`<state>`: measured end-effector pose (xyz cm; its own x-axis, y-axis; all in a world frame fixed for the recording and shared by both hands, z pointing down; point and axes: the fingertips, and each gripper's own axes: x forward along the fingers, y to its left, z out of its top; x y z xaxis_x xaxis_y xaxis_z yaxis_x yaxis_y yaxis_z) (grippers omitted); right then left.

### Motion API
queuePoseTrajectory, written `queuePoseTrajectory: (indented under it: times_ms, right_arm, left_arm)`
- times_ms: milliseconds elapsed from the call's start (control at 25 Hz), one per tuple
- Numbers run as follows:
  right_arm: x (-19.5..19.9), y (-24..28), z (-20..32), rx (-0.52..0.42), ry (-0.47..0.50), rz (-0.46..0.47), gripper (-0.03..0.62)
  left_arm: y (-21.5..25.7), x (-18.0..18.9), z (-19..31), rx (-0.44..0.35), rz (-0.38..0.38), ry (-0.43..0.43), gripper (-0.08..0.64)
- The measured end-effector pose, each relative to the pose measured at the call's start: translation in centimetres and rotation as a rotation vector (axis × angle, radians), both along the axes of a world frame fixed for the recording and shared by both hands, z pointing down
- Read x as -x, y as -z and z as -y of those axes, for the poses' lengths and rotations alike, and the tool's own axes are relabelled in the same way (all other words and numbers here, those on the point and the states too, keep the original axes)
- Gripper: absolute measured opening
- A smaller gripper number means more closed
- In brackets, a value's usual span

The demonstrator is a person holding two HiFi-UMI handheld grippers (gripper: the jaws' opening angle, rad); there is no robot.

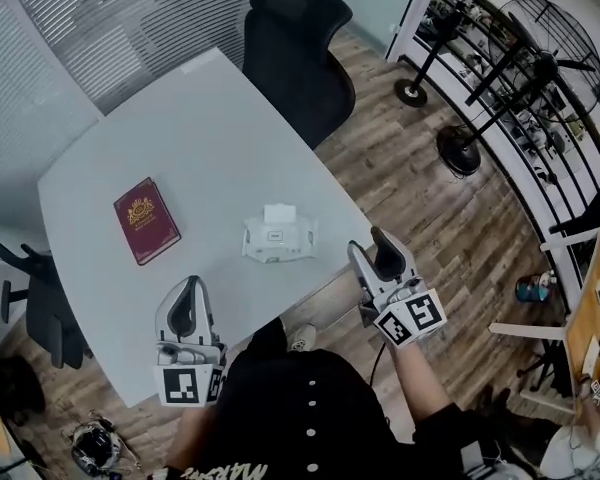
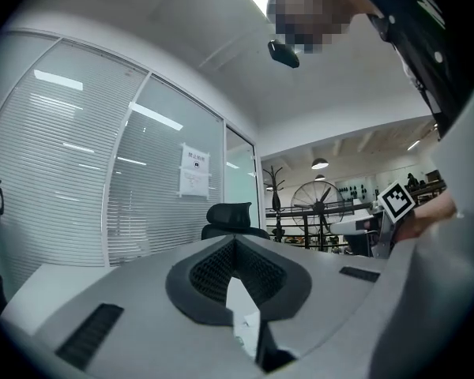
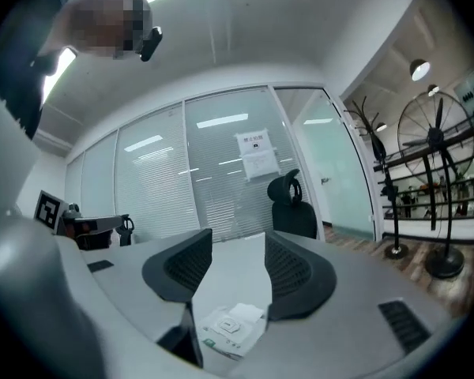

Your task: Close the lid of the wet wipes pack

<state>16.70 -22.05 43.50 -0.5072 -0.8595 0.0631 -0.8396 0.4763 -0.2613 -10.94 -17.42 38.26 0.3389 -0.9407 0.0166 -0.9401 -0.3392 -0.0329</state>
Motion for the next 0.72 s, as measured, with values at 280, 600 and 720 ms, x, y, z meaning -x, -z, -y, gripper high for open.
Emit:
queuePoseTrajectory:
  times_ms: [280, 600, 720]
  right_arm:
    - [3.2, -6.6, 4.6, 0.175, 0.085, 0.045, 0.209]
    - [6.5, -14.0, 8.0, 0.366, 0.199, -0.002, 0.210]
    - [7.6, -16.6, 9.1, 0.441, 0.246, -0.020, 0.211]
  left_arm:
    - [-1.4, 0.4, 0.8, 0.011, 0.012, -0.022, 0.006]
    - [-4.1, 0.5, 0.5, 0.103, 0.005, -0.033, 0.006]
    - [-5.0, 0.5, 0.3, 0.134, -0.008, -0.035, 0.008]
